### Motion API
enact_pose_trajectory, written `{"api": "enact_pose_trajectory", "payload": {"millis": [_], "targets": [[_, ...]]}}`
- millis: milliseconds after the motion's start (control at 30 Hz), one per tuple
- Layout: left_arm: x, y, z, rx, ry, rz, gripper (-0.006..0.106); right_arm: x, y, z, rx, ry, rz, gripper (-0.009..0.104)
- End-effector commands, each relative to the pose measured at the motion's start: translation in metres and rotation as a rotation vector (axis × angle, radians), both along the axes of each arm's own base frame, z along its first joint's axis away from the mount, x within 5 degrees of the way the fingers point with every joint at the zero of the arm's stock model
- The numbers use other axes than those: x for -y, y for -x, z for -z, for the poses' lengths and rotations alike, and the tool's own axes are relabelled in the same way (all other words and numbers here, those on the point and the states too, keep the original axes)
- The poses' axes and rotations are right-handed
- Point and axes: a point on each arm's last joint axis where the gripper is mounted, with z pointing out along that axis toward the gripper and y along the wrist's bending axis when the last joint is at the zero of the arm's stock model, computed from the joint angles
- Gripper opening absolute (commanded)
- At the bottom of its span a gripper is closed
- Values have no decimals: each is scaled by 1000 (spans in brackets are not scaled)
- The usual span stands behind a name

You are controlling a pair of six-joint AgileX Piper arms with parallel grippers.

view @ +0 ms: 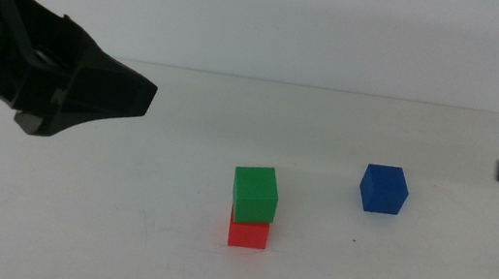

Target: Stack red cubes first, then green, then blue cubes in a specific spot.

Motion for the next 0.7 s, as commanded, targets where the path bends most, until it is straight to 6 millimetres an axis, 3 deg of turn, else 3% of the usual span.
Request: {"api": "enact_pose_trajectory", "payload": {"millis": [0, 267, 500, 667], "targets": [[1, 2, -14, 63, 72, -13, 94, -9, -20, -11, 43, 14, -43, 90], [1, 2, -14, 63, 72, -13, 94, -58, -88, 11, -138, 47, -133, 90], [1, 2, -14, 63, 72, -13, 94, -70, -135, 33, -241, 40, -106, 90], [1, 2, -14, 63, 72, -13, 94, -76, -154, 54, -310, 49, -110, 90]]}}
